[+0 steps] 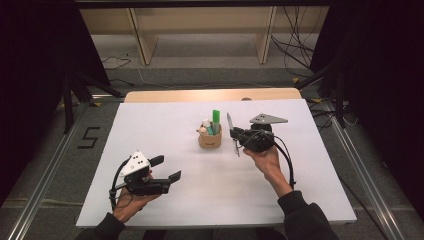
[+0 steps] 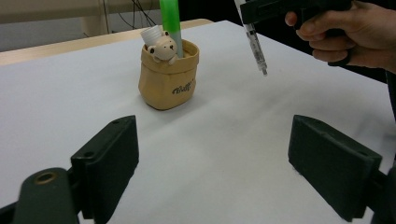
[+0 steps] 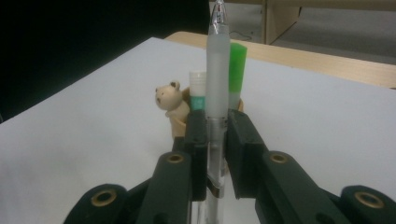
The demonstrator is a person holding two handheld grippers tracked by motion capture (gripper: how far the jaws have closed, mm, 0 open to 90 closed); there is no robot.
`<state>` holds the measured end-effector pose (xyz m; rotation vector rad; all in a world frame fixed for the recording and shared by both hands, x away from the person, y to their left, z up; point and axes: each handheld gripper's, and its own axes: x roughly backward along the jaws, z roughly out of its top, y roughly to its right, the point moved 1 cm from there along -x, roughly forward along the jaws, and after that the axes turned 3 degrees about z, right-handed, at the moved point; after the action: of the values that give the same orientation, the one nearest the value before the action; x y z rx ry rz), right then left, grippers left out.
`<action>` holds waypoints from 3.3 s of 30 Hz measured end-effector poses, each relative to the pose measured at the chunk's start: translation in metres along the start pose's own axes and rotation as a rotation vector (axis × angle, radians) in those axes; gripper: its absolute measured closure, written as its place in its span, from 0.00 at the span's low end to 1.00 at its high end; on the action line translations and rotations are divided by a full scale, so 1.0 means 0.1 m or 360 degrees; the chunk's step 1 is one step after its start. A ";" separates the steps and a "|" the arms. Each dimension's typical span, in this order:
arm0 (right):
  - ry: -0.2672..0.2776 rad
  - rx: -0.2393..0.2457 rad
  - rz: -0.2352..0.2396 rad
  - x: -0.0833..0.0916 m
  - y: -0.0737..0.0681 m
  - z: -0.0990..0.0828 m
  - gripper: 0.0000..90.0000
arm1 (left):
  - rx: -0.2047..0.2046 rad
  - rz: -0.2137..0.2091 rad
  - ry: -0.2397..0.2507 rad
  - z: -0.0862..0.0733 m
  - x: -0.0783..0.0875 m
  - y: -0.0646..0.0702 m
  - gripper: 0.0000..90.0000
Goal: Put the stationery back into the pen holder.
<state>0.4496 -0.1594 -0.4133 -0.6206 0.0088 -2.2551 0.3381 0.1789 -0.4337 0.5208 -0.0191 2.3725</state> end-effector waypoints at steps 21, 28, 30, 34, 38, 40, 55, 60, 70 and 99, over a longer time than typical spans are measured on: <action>0.0155 -0.0042 -0.0053 -0.23 -0.02 0.25 0.89 | -0.0002 -0.0010 0.0024 0.00 0.02 0.00 0.18; 0.0174 -0.0047 -0.0051 -0.30 -0.04 0.33 0.89 | -0.0006 -0.0009 0.0024 0.00 0.02 0.00 0.18; 0.0180 -0.0051 -0.0050 -0.32 -0.04 0.35 0.89 | -0.0007 -0.0009 0.0024 0.00 0.02 0.00 0.18; 0.0182 -0.0049 -0.0057 -0.36 -0.05 0.37 0.89 | -0.0008 -0.0008 0.0024 0.01 0.02 0.00 0.18; 0.0183 -0.0054 -0.0060 -0.40 -0.04 0.38 0.89 | -0.0008 -0.0008 0.0023 0.01 0.02 0.00 0.18; 0.0183 -0.0059 -0.0057 -0.42 -0.03 0.38 0.89 | -0.0006 -0.0008 0.0023 0.01 0.02 0.00 0.18; 0.0171 -0.0051 -0.0067 -0.60 -0.04 0.48 0.89 | -0.0008 -0.0009 0.0023 0.01 0.02 0.00 0.18; 0.0168 -0.0052 -0.0073 -0.65 -0.04 0.50 0.89 | -0.0007 -0.0007 0.0021 0.01 0.02 0.00 0.18; 0.0161 -0.0043 -0.0091 -0.76 -0.06 0.50 0.89 | -0.0009 -0.0010 0.0023 0.01 0.02 0.00 0.18; 0.0089 0.0002 -0.0130 -0.91 -0.05 0.40 0.89 | -0.0008 -0.0013 0.0025 0.01 0.02 0.00 0.18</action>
<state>0.5158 -0.0854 -0.4166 -0.5663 0.0101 -2.3505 0.3368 0.1797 -0.4322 0.4988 -0.0159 2.3678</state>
